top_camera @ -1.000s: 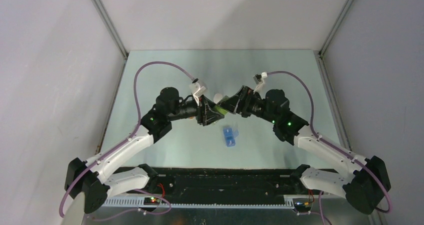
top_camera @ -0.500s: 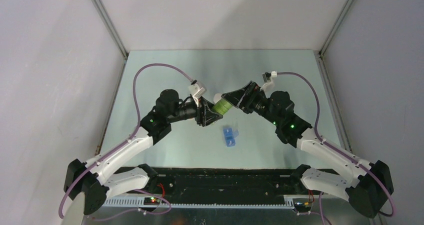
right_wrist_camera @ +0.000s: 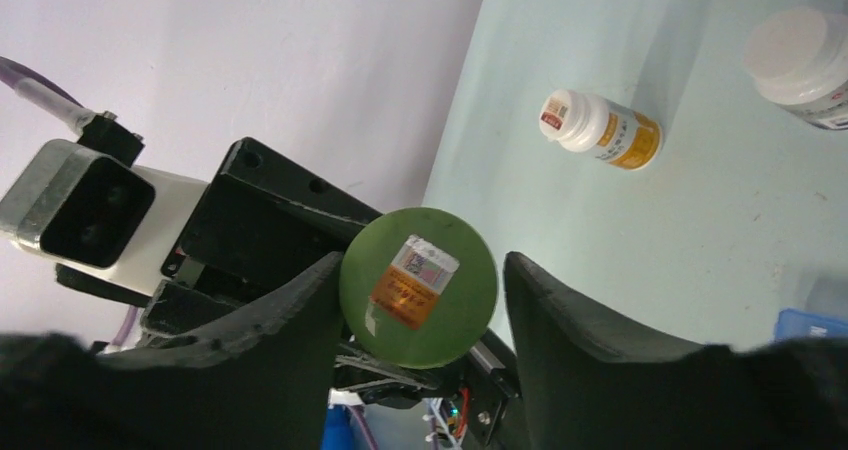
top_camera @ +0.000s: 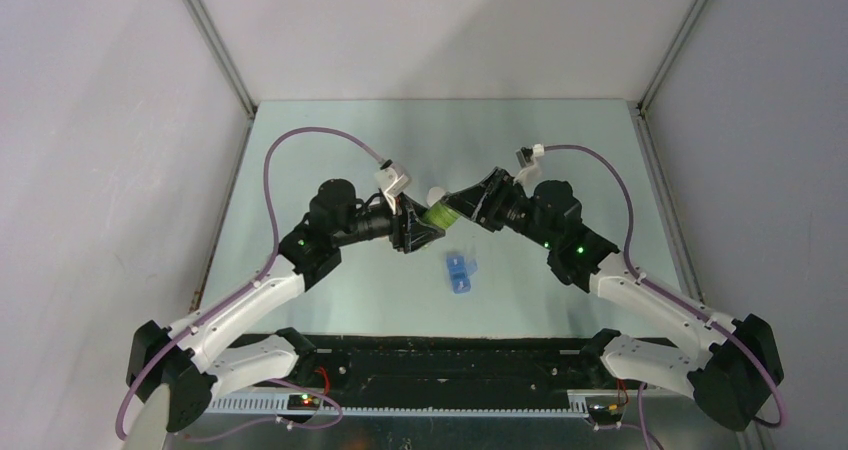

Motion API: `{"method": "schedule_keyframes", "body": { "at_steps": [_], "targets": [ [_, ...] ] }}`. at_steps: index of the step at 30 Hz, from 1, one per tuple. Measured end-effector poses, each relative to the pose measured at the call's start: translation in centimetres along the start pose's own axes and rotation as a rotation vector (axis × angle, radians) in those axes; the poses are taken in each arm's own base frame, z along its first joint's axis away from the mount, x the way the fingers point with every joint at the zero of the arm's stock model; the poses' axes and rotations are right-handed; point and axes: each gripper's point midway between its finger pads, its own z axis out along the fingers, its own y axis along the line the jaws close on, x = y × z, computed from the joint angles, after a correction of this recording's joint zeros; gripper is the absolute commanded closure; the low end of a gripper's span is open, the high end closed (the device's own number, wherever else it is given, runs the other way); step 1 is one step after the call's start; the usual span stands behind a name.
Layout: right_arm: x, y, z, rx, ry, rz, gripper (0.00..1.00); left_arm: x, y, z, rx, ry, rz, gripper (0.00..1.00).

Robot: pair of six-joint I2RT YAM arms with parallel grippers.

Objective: Sort the pills into containers
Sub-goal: Unscrew the lid of the pill bottle, then place the lid of the pill bottle at the center of the board.

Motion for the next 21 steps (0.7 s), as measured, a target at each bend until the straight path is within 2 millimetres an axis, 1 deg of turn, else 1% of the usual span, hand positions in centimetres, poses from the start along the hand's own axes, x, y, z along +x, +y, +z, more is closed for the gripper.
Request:
{"method": "schedule_keyframes", "body": {
  "at_steps": [1, 2, 4, 6, 9, 10, 15, 16, 18, 21],
  "targets": [
    [0.1, 0.0, 0.0, -0.001, 0.005, 0.001, 0.54, 0.0, 0.0, 0.0, -0.002, 0.001, -0.003, 1.0],
    [0.1, 0.1, 0.0, -0.007, 0.006, 0.001, 0.6, 0.1, 0.1, 0.0, -0.006, 0.005, -0.009, 1.0],
    [0.1, 0.0, 0.0, -0.003, 0.009, -0.001, 0.67, 0.3, 0.1, -0.1, -0.01, 0.01, -0.015, 1.0],
    [0.0, -0.1, -0.1, 0.0, 0.01, 0.0, 0.72, 0.2, 0.1, -0.1, -0.011, 0.014, -0.025, 1.0],
    [-0.2, 0.1, -0.3, -0.023, 0.023, -0.026, 0.74, 0.1, -0.1, -0.1, -0.008, 0.017, -0.045, 1.0],
    [-0.4, 0.2, -0.4, -0.036, 0.027, -0.038, 0.76, 0.0, -0.3, -0.1, -0.004, 0.015, -0.05, 1.0],
    [-1.3, 1.7, -1.9, -0.217, 0.072, -0.194, 0.81, -1.9, -1.8, -0.2, 0.044, -0.005, -0.073, 1.0],
    [-1.7, 1.9, -2.3, -0.256, 0.073, -0.232, 0.81, -2.0, -2.0, -0.3, 0.049, 0.003, -0.083, 1.0],
    [-3.0, 1.7, -3.1, -0.312, 0.054, -0.292, 0.81, -2.0, -2.3, -0.5, 0.061, 0.017, -0.108, 1.0],
    [-4.0, 1.6, -4.0, -0.384, 0.049, -0.357, 0.81, -1.7, -2.8, -0.7, 0.082, 0.036, -0.139, 1.0]
  ]
}}
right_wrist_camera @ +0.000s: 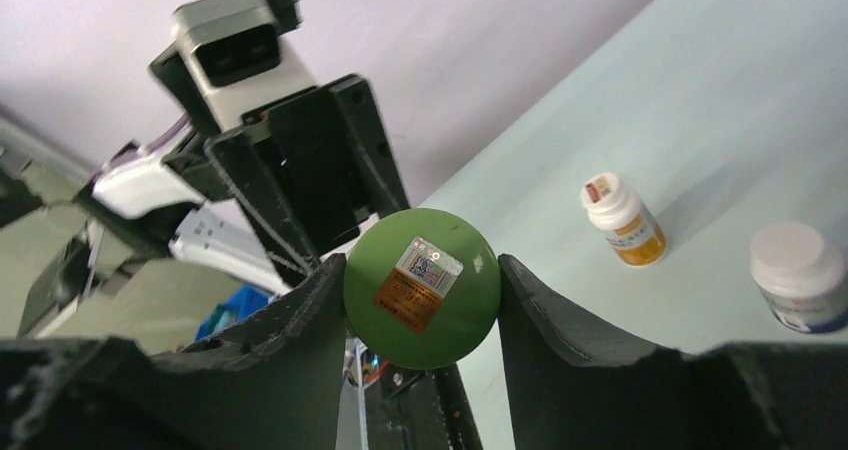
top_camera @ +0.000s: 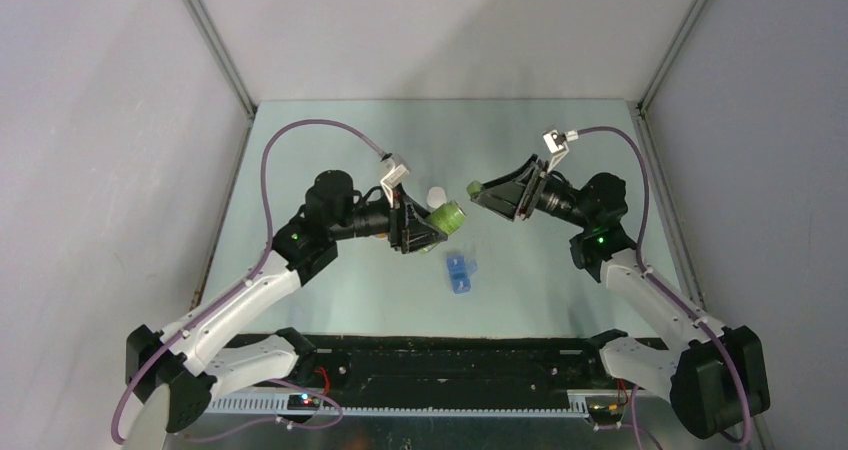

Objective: Sort the pills into containers
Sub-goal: Place the lid of the pill bottle at the center of the board.

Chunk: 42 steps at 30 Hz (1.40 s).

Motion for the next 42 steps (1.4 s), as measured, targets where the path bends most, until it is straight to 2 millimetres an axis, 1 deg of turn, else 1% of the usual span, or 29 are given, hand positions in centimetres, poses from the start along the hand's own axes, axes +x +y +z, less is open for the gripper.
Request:
{"method": "schedule_keyframes", "body": {
  "at_steps": [3, 5, 7, 10, 13, 14, 17, 18, 20, 21, 22, 25, 28, 31, 37, 41, 42],
  "targets": [
    [0.1, 1.0, -0.1, -0.068, 0.022, -0.039, 0.79, 0.1, -0.3, 0.0, 0.017, 0.006, -0.011, 1.0],
    [0.2, 1.1, -0.1, -0.073, 0.024, -0.054, 0.78, 0.1, -0.4, 0.0, 0.021, 0.005, -0.009, 1.0],
    [0.2, 0.5, -0.2, -0.044, 0.021, -0.056, 0.77, 0.1, -0.3, 0.0, 0.019, 0.005, -0.005, 1.0],
    [-0.1, -1.8, -0.4, 0.089, -0.018, -0.035, 0.77, 0.1, 0.0, -0.1, 0.003, -0.005, 0.017, 1.0],
    [-0.5, -5.3, -1.3, 0.295, -0.078, -0.003, 0.77, 1.0, 0.7, -0.4, -0.022, -0.014, 0.048, 1.0],
    [-0.5, -6.9, -1.9, 0.383, -0.099, 0.013, 0.77, 1.4, 1.0, -0.5, -0.032, -0.018, 0.062, 1.0],
    [0.3, -11.6, -4.2, 0.642, -0.136, 0.062, 0.77, 2.6, 2.0, -0.7, -0.067, -0.02, 0.094, 1.0],
    [0.9, -13.2, -5.3, 0.732, -0.14, 0.076, 0.77, 2.9, 2.3, -0.7, -0.078, -0.019, 0.102, 1.0],
    [2.2, -15.5, -7.1, 0.863, -0.135, 0.097, 0.77, 3.5, 2.8, -0.6, -0.09, -0.017, 0.127, 1.0],
    [3.2, -16.9, -8.3, 0.944, -0.125, 0.108, 0.77, 3.8, 3.0, -0.6, -0.096, -0.014, 0.135, 1.0],
    [4.2, -18.0, -9.2, 1.009, -0.108, 0.115, 0.77, 4.0, 3.2, -0.5, -0.1, -0.012, 0.149, 1.0],
    [7.0, -20.3, -11.3, 1.161, -0.047, 0.125, 0.78, 4.6, 3.5, -0.4, -0.107, -0.003, 0.19, 1.0],
    [9.3, -21.4, -12.6, 1.248, 0.002, 0.116, 0.77, 4.7, 3.6, -0.2, -0.107, 0.004, 0.248, 1.0],
    [10.7, -21.9, -13.2, 1.295, 0.031, 0.1, 0.77, 5.6, 3.6, 0.3, -0.097, 0.029, 0.304, 1.0],
    [13.3, -22.9, -13.6, 1.375, 0.104, 0.051, 0.76, 9.7, 3.6, 2.3, -0.078, 0.158, 0.384, 1.0],
    [14.6, -23.4, -14.0, 1.419, 0.139, 0.03, 0.73, 12.0, 4.3, 2.7, -0.102, 0.231, 0.418, 1.0],
    [14.9, -23.6, -14.2, 1.431, 0.147, 0.027, 0.7, 12.6, 4.6, 2.7, -0.111, 0.248, 0.425, 1.0]
  ]
}}
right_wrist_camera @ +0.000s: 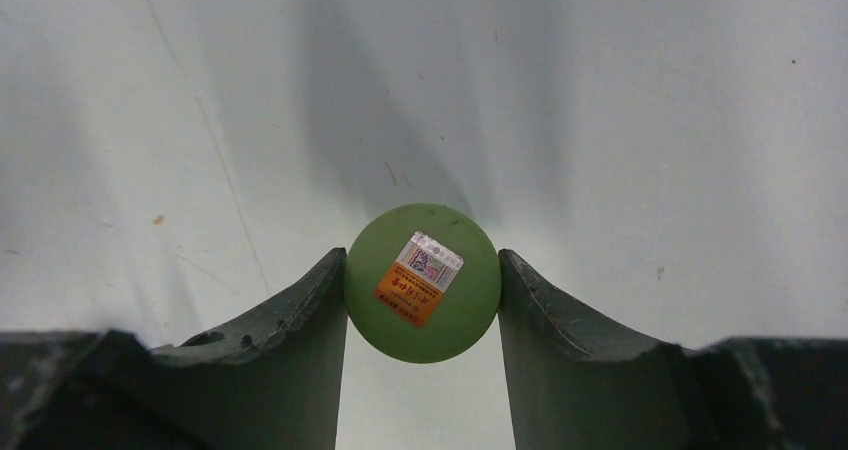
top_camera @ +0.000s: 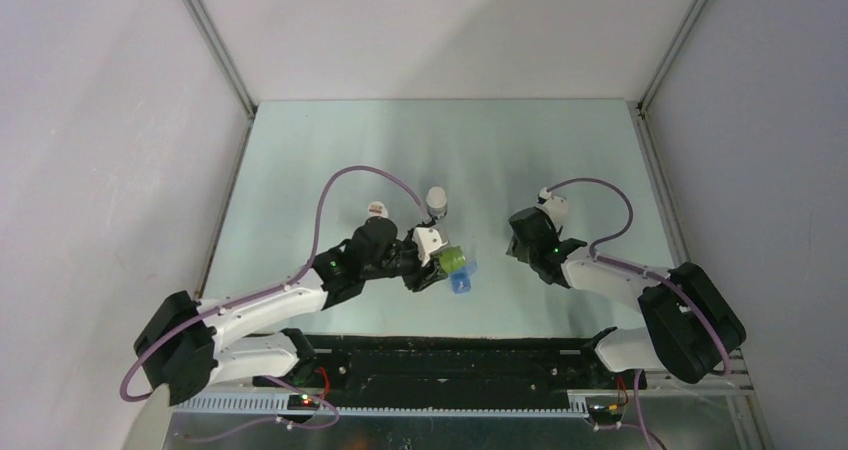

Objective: Sort the pills into containers
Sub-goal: Place the lid of the pill bottle at the center of the board, then pour the pill into the pill container.

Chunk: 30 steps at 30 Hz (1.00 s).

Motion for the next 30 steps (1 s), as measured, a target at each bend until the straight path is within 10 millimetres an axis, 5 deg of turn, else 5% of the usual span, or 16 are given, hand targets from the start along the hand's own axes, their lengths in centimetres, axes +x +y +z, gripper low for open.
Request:
{"method": "schedule_keyframes", "body": {
  "at_steps": [6, 13, 30],
  "targets": [
    [0.9, -0.7, 0.2, 0.046, 0.012, -0.03, 0.43, 2.7, 0.4, 0.3, -0.043, 0.067, 0.024, 1.0],
    [1.1, -1.0, 0.3, 0.036, 0.046, -0.013, 0.28, 4.1, 0.8, 0.6, -0.081, 0.103, 0.032, 1.0],
    [-1.8, -0.7, -2.6, -0.097, 0.051, 0.088, 0.27, 6.4, 1.7, 1.1, -0.125, 0.196, 0.052, 1.0]
  ]
}}
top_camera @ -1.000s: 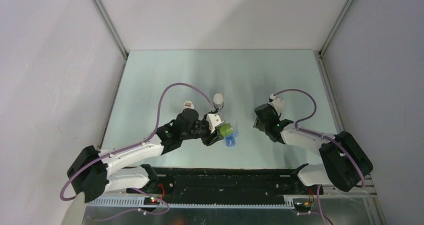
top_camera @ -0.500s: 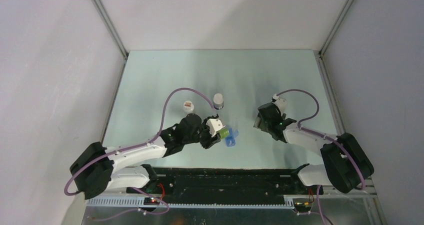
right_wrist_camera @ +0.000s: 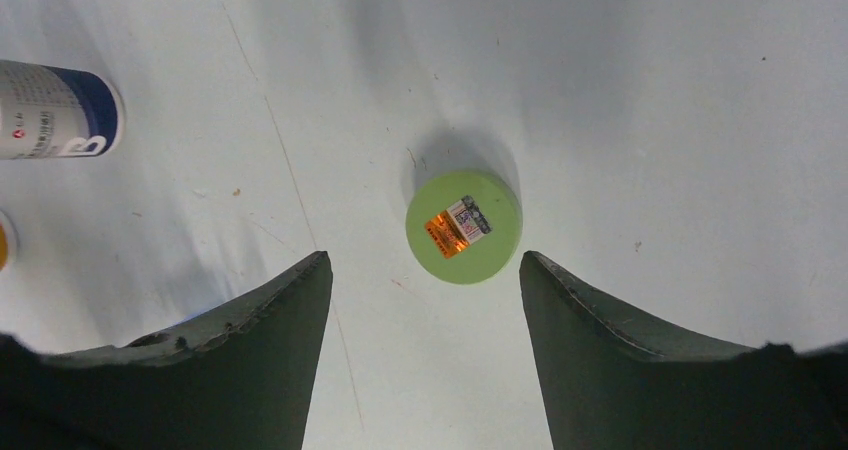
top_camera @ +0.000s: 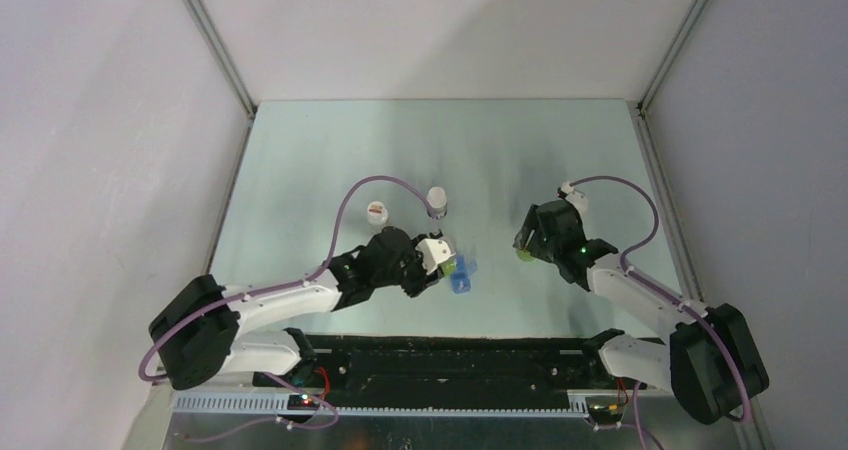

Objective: Sort the pills into containers
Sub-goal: Pour the pill into the pill container.

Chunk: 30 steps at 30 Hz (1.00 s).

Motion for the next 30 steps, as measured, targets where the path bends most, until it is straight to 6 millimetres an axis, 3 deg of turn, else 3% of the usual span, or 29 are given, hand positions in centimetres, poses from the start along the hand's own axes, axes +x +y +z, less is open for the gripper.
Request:
{"method": "schedule_keyframes", "body": {
  "at_steps": [7, 30],
  "targets": [
    [-0.9, 0.1, -1.0, -0.026, -0.021, 0.024, 0.28, 0.2, 0.1, 0.6, 0.0, 0.045, 0.042, 1.0],
    [-0.7, -0.4, -1.2, -0.018, -0.001, 0.039, 0.31, 0.7, 0.4, 1.7, -0.031, 0.242, 0.225, 1.0]
  ]
}}
